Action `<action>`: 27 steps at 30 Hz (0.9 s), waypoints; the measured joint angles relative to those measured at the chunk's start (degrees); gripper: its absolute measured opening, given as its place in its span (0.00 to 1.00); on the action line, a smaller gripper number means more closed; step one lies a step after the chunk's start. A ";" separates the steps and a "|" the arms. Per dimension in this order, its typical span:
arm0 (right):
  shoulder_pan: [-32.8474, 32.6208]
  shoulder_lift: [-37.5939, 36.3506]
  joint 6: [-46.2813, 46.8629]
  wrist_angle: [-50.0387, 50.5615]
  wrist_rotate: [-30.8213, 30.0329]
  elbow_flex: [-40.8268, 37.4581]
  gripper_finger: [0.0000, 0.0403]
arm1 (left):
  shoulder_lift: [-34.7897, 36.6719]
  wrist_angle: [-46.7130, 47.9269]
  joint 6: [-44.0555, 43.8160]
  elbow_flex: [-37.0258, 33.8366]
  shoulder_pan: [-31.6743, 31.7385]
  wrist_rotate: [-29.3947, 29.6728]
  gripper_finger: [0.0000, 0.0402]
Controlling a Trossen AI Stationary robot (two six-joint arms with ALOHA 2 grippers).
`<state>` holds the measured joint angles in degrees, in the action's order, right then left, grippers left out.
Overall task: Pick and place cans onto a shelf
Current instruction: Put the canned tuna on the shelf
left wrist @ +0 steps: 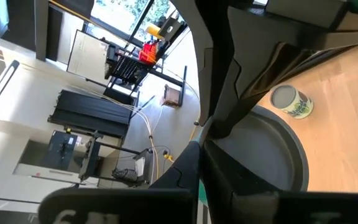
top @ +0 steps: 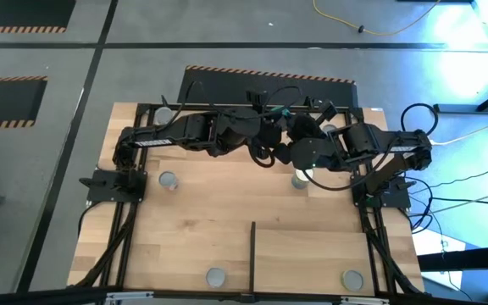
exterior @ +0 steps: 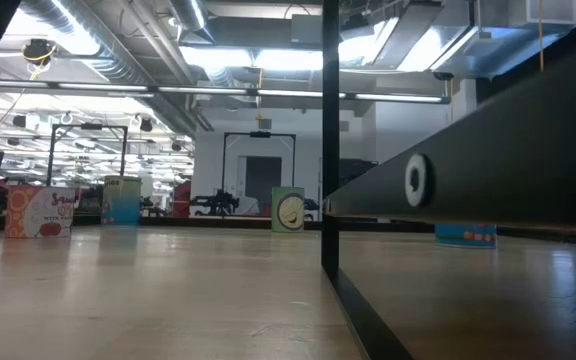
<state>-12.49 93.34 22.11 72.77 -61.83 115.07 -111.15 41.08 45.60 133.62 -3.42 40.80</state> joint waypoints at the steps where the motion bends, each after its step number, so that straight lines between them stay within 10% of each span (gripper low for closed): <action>1: 0.00 0.00 -0.06 0.00 0.05 0.00 0.04 | 0.00 0.01 0.00 0.00 -0.02 0.00 0.02; 27: -0.87 -1.26 -1.90 0.53 0.46 2.02 0.03 | 3.43 -3.74 6.94 1.33 -4.21 13.34 0.10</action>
<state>-13.36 92.08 20.22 73.30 -61.37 117.09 -107.73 37.34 52.54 134.96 -7.63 54.14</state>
